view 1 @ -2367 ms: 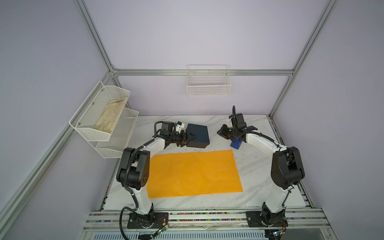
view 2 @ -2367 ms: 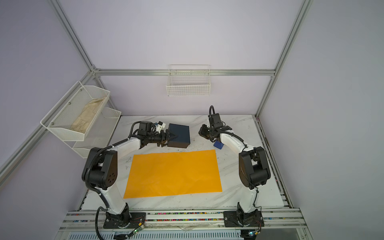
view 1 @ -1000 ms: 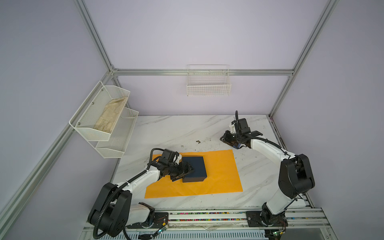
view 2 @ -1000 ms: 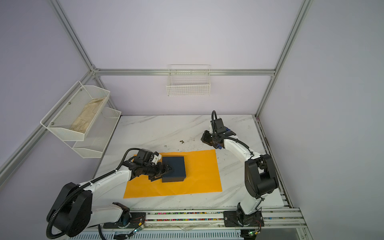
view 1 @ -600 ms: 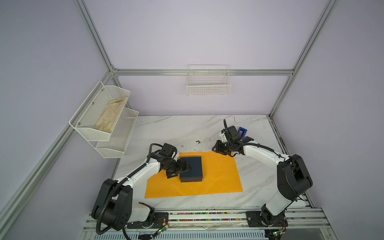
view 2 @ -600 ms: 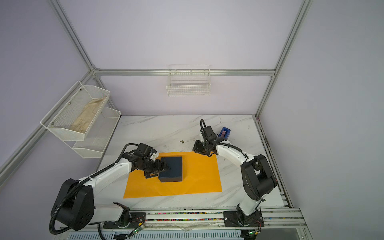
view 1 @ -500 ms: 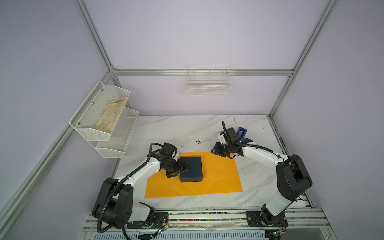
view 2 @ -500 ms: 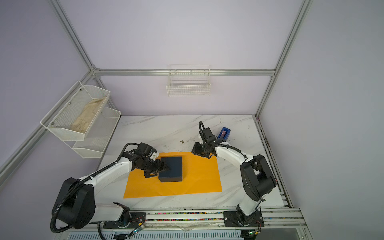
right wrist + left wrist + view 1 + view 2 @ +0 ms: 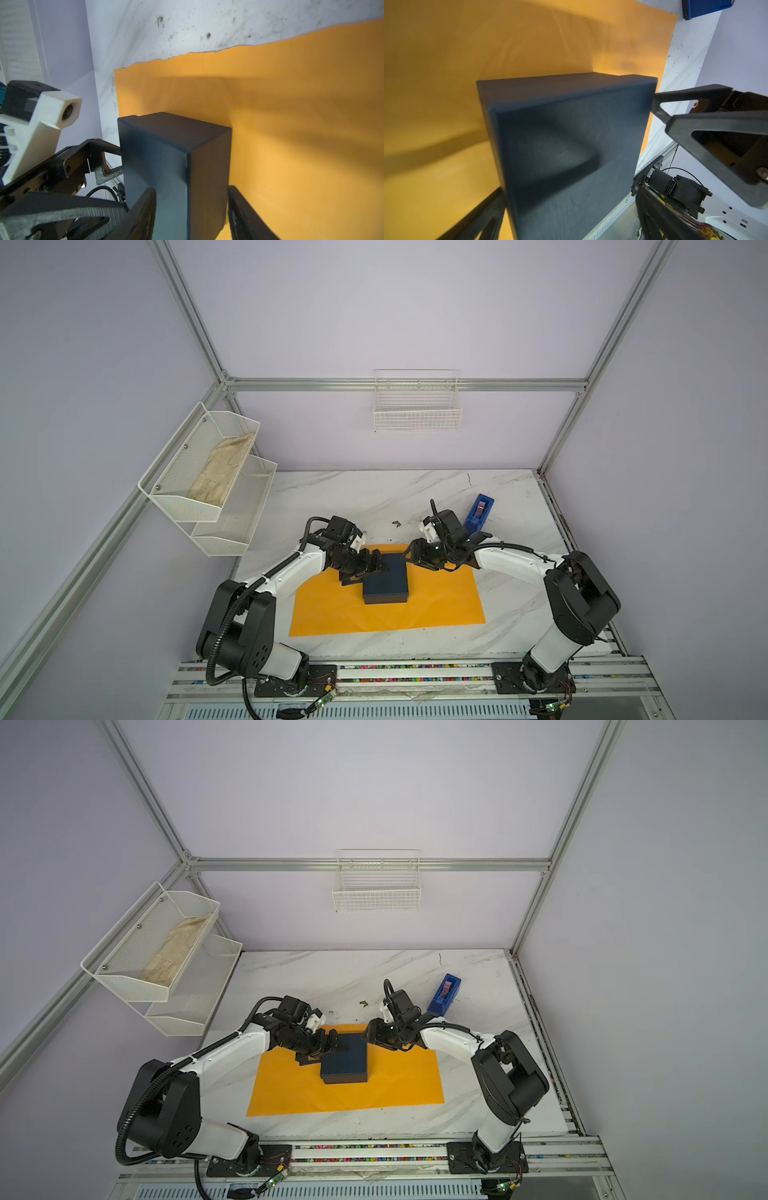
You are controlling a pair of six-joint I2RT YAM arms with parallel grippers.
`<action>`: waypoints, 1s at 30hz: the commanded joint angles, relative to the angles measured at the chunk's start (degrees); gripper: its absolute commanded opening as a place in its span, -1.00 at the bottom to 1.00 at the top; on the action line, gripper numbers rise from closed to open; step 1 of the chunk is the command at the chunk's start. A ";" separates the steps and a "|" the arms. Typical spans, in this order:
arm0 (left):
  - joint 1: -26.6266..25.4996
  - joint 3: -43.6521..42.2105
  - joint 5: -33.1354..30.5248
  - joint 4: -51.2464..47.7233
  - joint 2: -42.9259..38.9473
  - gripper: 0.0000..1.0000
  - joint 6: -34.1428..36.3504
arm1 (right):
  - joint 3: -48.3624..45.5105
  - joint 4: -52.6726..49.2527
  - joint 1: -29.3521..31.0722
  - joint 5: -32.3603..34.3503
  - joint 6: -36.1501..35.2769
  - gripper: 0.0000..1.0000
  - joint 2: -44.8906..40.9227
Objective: Wrap the gift box in paper
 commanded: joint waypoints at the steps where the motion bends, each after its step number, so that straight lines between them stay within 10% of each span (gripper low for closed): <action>1: 0.13 1.73 3.20 1.68 -1.38 0.89 0.17 | -0.76 2.75 1.48 -1.01 1.86 0.15 0.93; 15: 0.13 4.52 -5.22 -4.76 -5.22 0.87 0.93 | 1.06 -3.52 1.52 6.38 -0.11 0.14 -1.91; 30: -6.06 16.07 -1.45 -8.58 -3.38 0.20 -0.23 | -14.41 -3.65 -25.66 -1.54 -9.48 0.08 -9.89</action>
